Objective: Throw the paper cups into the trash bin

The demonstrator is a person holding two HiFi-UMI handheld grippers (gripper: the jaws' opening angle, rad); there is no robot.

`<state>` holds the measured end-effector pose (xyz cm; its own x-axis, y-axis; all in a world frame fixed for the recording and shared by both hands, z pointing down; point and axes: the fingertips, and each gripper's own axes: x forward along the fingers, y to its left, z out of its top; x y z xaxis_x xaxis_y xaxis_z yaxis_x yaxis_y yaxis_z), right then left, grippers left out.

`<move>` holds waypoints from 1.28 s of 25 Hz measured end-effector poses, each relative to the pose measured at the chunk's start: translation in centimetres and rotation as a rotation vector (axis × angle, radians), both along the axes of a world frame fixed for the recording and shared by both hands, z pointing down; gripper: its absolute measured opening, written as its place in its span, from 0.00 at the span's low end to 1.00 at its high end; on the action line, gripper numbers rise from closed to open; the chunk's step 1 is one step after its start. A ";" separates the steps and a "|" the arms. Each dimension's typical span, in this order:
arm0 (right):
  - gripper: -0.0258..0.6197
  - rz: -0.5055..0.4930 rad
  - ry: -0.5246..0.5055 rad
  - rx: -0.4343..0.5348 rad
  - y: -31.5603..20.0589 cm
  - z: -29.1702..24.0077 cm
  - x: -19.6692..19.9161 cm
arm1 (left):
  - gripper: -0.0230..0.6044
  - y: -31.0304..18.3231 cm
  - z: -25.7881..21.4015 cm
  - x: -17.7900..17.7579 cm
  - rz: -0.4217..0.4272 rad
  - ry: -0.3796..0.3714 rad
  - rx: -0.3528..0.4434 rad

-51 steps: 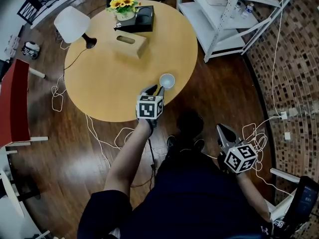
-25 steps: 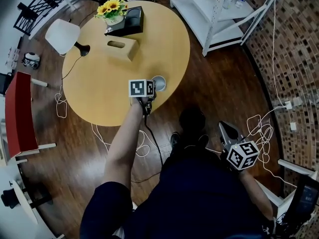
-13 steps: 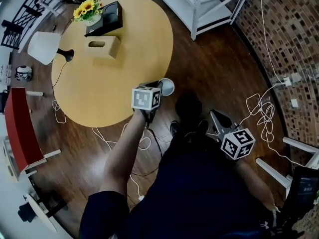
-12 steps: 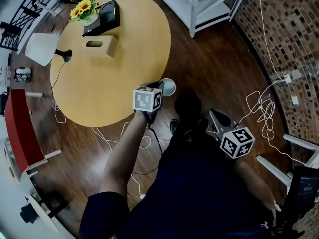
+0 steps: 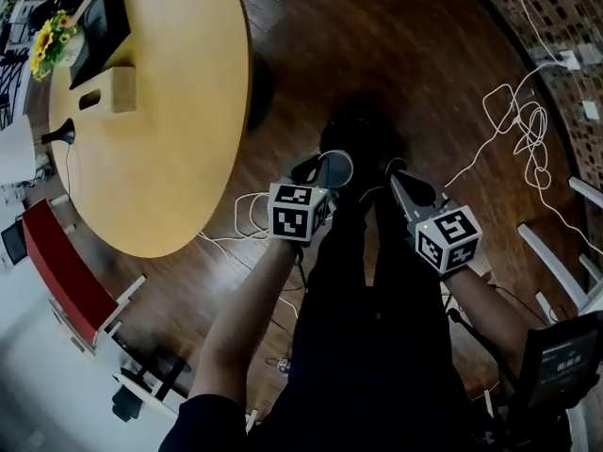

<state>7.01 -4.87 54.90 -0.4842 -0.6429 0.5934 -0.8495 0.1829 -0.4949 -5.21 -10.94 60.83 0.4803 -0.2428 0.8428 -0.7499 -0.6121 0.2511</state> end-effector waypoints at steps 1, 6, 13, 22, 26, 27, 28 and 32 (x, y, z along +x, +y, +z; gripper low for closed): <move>0.05 -0.011 0.003 -0.006 -0.1 1.9 0.5 | 0.09 0.2 2.3 0.3 -0.003 -0.009 -0.011; 0.05 -0.023 0.015 -0.060 0.2 11.2 2.2 | 0.09 3.0 13.2 2.6 -0.024 -0.039 -0.119; 0.05 -0.038 0.002 -0.064 -1.8 20.4 3.0 | 0.09 2.5 27.7 2.4 -0.069 -0.100 -0.124; 0.06 -0.026 0.005 -0.007 -4.7 25.4 6.4 | 0.09 3.2 42.9 3.9 0.096 -0.099 -0.100; 0.06 -0.018 -0.001 0.013 -5.7 25.5 6.7 | 0.09 4.7 45.9 6.3 0.253 -0.081 -0.105; 0.06 -0.021 -0.005 0.019 -5.8 25.4 6.5 | 0.08 5.0 46.3 7.0 0.279 -0.075 -0.109; 0.06 -0.024 -0.009 0.024 -5.8 25.4 6.4 | 0.08 5.1 46.8 7.6 0.299 -0.073 -0.115; 0.05 -0.039 -0.015 0.032 -5.6 25.4 6.0 | 0.08 5.2 49.3 8.0 0.292 -0.087 -0.149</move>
<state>13.02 -10.44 80.31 -0.5180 -0.6417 0.5655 -0.8339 0.2316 -0.5010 2.82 -5.72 110.13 0.4364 0.0233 0.8994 -0.5707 -0.7657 0.2967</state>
